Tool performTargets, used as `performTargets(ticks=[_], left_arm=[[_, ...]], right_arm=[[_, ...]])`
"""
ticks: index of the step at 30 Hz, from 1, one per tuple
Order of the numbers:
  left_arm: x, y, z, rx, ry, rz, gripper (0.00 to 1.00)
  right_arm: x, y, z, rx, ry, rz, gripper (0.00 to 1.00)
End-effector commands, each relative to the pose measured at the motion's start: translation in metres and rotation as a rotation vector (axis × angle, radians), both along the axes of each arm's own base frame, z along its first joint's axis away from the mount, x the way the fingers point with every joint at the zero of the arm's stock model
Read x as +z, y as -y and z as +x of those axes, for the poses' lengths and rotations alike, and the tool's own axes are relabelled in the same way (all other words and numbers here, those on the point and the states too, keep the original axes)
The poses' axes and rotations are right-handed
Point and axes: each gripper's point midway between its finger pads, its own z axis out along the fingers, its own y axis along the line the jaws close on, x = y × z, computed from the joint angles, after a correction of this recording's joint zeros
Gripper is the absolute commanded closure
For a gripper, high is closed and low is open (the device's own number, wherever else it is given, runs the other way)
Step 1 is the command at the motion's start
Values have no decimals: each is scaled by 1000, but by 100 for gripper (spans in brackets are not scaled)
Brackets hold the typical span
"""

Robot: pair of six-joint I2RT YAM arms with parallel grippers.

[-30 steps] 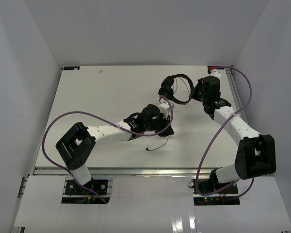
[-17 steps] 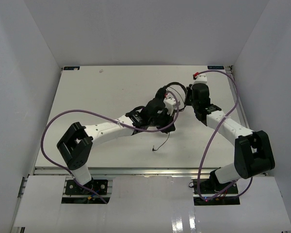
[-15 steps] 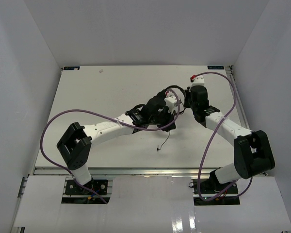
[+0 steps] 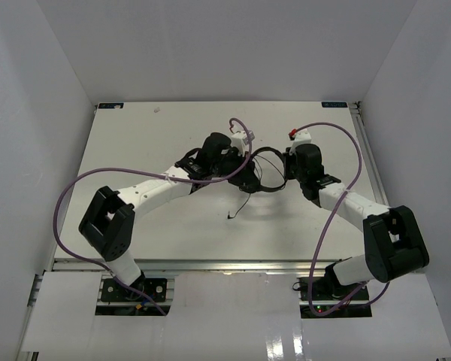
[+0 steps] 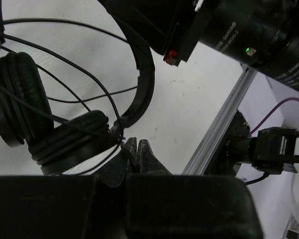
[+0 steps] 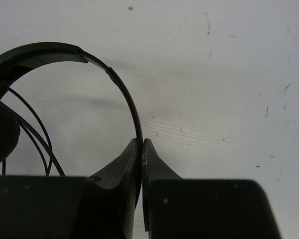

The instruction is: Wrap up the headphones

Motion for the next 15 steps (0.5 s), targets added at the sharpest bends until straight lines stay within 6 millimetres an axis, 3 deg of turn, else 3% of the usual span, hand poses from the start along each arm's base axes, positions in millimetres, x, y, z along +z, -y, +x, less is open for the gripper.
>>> performTargets(ticks=[1, 4, 8, 15], left_arm=[[51, 20, 6, -54, -9, -235, 100], [43, 33, 12, -70, -72, -261, 99], [46, 42, 21, -86, -105, -290, 95], [33, 19, 35, -88, -162, -211, 90]], right_arm=[[19, -12, -1, 52, 60, 60, 92], [13, -11, -3, 51, 50, 53, 92], [4, -12, -3, 57, 31, 45, 92], [-7, -10, -5, 67, 10, 15, 92]])
